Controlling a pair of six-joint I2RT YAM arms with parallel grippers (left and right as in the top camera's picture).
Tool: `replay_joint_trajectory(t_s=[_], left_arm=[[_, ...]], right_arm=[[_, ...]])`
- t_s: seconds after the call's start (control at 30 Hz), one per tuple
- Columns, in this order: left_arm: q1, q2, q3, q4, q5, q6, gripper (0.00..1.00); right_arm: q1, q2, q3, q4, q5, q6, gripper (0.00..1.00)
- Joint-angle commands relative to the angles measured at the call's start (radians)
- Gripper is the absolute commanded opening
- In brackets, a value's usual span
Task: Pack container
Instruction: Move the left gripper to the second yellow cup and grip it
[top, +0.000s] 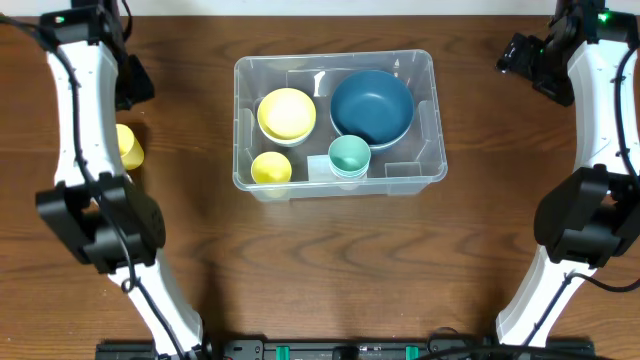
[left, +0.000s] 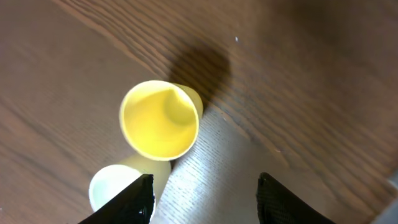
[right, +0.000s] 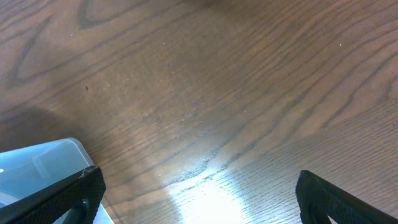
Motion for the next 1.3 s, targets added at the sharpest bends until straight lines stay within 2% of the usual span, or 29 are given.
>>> replay_joint_trajectory(t_s=[0.0, 0.7, 0.8, 0.87, 0.9, 0.93, 1.27], left_arm=[[0.022, 0.045, 0.001, 0.007, 0.011, 0.023, 0.54], [0.068, 0.244, -0.013, 0.040, 0.090, 0.021, 0.52], [0.068, 0.262, -0.014, 0.040, 0.091, 0.021, 0.37], [0.068, 0.263, -0.016, 0.040, 0.091, 0.021, 0.22], [0.068, 0.263, -0.016, 0.040, 0.091, 0.021, 0.10], [0.068, 0.263, -0.016, 0.039, 0.095, 0.021, 0.06], [0.035, 0.193, -0.016, -0.006, 0.199, 0.021, 0.06]], right_arm=[[0.004, -0.003, 0.005, 0.000, -0.003, 0.012, 0.99], [0.003, -0.003, 0.005, 0.000, -0.003, 0.012, 0.99], [0.003, -0.003, 0.005, 0.000, -0.003, 0.012, 0.99], [0.003, -0.003, 0.005, 0.000, -0.003, 0.012, 0.99], [0.003, -0.003, 0.005, 0.000, -0.003, 0.012, 0.99], [0.003, -0.003, 0.005, 0.000, -0.003, 0.012, 0.99], [0.003, -0.003, 0.005, 0.000, -0.003, 0.012, 0.99]])
